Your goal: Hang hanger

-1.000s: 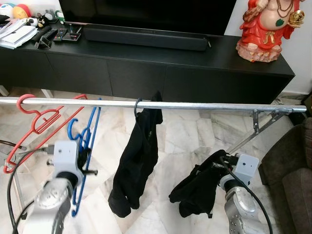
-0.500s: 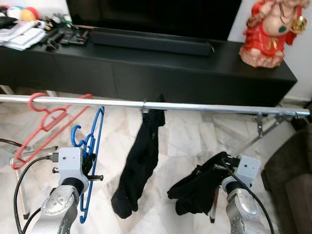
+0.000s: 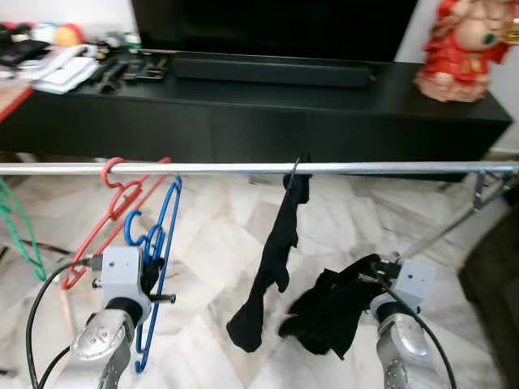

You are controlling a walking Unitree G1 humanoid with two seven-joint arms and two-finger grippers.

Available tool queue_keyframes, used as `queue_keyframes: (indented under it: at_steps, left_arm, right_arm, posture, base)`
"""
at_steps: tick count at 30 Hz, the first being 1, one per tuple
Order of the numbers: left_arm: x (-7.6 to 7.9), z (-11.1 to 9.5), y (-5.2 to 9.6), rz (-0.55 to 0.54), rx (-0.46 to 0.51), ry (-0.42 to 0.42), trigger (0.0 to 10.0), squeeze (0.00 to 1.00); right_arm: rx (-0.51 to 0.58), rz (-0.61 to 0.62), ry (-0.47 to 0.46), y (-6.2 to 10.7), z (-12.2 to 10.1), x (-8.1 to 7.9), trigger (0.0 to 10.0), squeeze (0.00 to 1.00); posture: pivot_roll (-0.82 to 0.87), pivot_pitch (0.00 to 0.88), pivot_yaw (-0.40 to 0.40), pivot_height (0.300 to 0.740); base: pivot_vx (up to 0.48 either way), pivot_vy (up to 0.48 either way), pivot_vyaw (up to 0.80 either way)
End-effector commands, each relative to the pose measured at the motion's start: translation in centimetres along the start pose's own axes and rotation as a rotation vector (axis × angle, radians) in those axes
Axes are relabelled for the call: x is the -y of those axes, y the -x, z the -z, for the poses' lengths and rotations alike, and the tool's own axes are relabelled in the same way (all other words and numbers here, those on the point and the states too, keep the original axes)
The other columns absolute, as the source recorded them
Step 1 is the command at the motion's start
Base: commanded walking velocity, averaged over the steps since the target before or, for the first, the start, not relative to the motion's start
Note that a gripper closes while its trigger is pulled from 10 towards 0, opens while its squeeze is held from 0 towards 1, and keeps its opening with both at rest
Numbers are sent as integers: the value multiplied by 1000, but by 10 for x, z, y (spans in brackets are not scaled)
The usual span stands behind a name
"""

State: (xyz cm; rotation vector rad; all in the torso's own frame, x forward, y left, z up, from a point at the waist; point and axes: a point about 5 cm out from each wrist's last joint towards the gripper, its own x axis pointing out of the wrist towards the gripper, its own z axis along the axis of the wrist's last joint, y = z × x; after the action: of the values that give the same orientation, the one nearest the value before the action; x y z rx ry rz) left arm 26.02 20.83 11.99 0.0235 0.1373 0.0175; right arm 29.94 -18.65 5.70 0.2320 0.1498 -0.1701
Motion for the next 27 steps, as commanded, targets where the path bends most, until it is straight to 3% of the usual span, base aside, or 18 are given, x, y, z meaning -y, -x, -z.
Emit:
queue_keyframes:
  at_steps: [1, 6, 10, 27]
  left_arm:
    - [0, -2, 2, -6, 14, 2, 10000, 0]
    - [0, -2, 3, -5, 12, 2, 10000, 0]
    - [3, 0, 5, 4, 3, -4, 10000, 0]
    - [5, 0, 7, 10, 5, -26, 10000, 0]
  right_arm:
    - [12, -1, 3, 1, -2, 1, 10000, 0]
    - [11, -7, 3, 1, -1, 0, 10000, 0]
    - [3, -16, -4, 1, 0, -2, 10000, 0]
    - [-4, -36, -5, 3, 3, -8, 10000, 0]
  posture:
    - [28, 197, -35, 740]
    - [29, 197, -32, 740]
    - [31, 198, -31, 740]
    - [35, 197, -28, 740]
  base:
    - [0, 0, -788]
    - [0, 0, -783]
    - [0, 0, -148]
    - [0, 0, -767]
